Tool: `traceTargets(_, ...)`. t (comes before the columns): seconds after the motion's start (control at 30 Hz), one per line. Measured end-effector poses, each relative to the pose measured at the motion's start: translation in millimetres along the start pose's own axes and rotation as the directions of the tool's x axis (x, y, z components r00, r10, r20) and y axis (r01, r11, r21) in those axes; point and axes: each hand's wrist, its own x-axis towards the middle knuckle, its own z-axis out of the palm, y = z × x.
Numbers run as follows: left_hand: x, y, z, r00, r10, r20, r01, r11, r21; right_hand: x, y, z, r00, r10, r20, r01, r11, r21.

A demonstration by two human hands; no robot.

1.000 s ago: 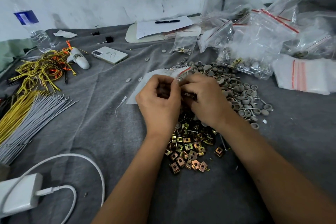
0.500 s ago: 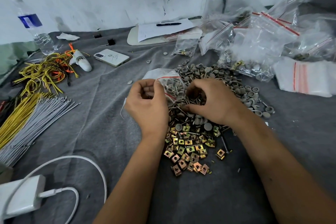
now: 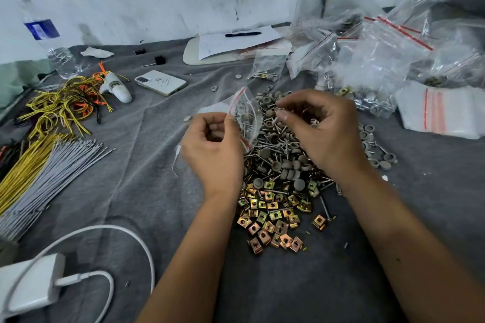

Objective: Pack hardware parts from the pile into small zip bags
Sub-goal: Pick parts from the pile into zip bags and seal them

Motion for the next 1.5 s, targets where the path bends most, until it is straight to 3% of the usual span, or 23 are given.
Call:
traceTargets(0.07, -4.2, 2.0, 2.1, 0.997, 0.034, 0.073, -0.035, 0.999, 0.01, -2.0, -2.5, 4.1, 0.998, -0.05, -0.029, 0.051, 0.999, 0.018)
traceTargets(0.17, -7.2, 3.4, 3.9, 0.99, 0.062, 0.126, -0.065, 0.998, 0.022, -7.6, -5.1, 17.1, 0.993, -0.118, 0.025, 0.12, 0.988, -0.102)
traceTargets(0.37, -7.4, 3.2, 3.5, 0.992, 0.062, 0.114, -0.064, 0.998, 0.016, -7.6, -0.5, 25.8, 0.954, -0.168, 0.247, 0.239, 0.924, -0.297)
traceTargets(0.43, -6.0, 1.7, 3.0, 0.994, 0.044, 0.097, -0.046, 0.999, 0.014, -5.1, 1.7, 22.4, 0.967, -0.172, 0.186, 0.224, 0.923, -0.313)
traceTargets(0.57, -3.0, -1.2, 3.1, 0.998, 0.009, 0.064, -0.01, 1.0, 0.006, 0.6, 6.8, 7.5, 0.992, -0.122, 0.025, 0.123, 0.943, -0.308)
traceTargets(0.63, -2.6, -0.8, 2.4, 0.999, -0.004, 0.039, 0.003, 1.0, 0.005, 2.2, 12.1, 1.8, 0.987, -0.026, 0.157, 0.081, 0.932, -0.354)
traceTargets(0.7, -1.6, -1.1, 1.2, 1.0, -0.015, 0.012, 0.015, 1.0, 0.0, 0.4, 15.5, 1.2, 0.934, 0.084, 0.348, 0.081, 0.898, -0.433)
traceTargets(0.77, 0.3, -1.4, 0.4, 1.0, -0.026, -0.006, 0.026, 1.0, -0.001, -1.2, 15.3, 2.5, 0.886, 0.136, 0.443, 0.098, 0.88, -0.465)
traceTargets(1.03, 0.7, -1.9, 0.5, 1.0, -0.03, -0.008, 0.03, 1.0, 0.0, -1.5, 10.8, 7.1, 0.884, 0.117, 0.452, 0.145, 0.852, -0.502)
traceTargets(1.2, 0.8, -2.2, 1.1, 0.999, -0.033, -0.01, 0.033, 0.999, 0.003, 1.1, 11.0, 4.3, 0.939, 0.075, 0.335, 0.1, 0.873, -0.477)
traceTargets(1.33, 1.2, -3.0, 0.8, 1.0, -0.028, -0.01, 0.028, 1.0, 0.008, -0.1, 8.6, 5.3, 0.864, 0.159, 0.477, 0.13, 0.846, -0.517)
traceTargets(1.5, -0.3, -2.6, 0.7, 1.0, -0.021, -0.003, 0.021, 1.0, 0.016, -0.7, 8.5, 5.4, 0.854, 0.157, 0.495, 0.161, 0.826, -0.54)
